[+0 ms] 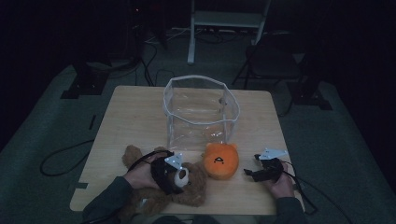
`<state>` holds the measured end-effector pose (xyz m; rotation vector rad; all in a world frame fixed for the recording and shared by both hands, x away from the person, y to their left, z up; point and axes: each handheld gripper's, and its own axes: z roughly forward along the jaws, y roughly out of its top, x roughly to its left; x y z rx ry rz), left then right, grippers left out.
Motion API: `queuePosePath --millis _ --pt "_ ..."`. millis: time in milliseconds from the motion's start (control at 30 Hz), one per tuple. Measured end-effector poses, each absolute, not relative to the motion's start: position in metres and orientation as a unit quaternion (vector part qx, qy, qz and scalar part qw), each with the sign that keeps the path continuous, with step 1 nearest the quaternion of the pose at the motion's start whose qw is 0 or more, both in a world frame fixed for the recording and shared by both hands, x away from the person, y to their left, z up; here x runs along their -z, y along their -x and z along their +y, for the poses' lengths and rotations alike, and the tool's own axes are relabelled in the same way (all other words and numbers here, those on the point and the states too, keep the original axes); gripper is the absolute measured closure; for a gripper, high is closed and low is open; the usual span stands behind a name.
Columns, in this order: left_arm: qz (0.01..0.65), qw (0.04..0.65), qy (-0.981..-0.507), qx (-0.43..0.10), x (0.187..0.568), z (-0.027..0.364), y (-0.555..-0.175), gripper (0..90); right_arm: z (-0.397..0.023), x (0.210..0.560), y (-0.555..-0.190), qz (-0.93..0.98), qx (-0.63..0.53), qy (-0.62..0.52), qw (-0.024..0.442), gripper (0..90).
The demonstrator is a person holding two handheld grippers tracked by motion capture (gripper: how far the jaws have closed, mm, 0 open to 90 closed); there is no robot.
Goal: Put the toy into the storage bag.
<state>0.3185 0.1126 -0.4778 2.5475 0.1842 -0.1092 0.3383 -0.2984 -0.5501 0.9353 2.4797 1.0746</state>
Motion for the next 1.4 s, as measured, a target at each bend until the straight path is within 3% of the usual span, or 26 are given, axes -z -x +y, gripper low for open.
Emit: queuePosePath --millis 133,267,533,1000,1400 --pt "0.067 0.299 -0.952 0.026 0.476 0.115 -0.316 32.5 -0.298 0.550 -0.338 0.858 -0.372 -0.324 0.141 14.6" --pt "0.069 0.317 -0.946 0.012 0.472 0.121 -0.313 40.7 -0.298 0.550 -0.338 0.858 -0.372 -0.324 0.141 14.6" --pt "0.085 0.352 -0.932 -0.012 0.461 0.136 -0.310 43.4 -0.298 0.550 -0.338 0.858 -0.372 -0.324 0.140 14.6" --pt "0.131 0.477 -0.866 -0.066 0.434 0.183 -0.307 44.9 -0.298 0.550 -0.338 0.858 -0.372 -0.324 0.140 14.6" --pt "0.160 0.523 -0.832 -0.088 0.424 0.206 -0.308 45.3 -0.298 0.550 -0.338 0.858 -0.372 -0.324 0.140 14.6"
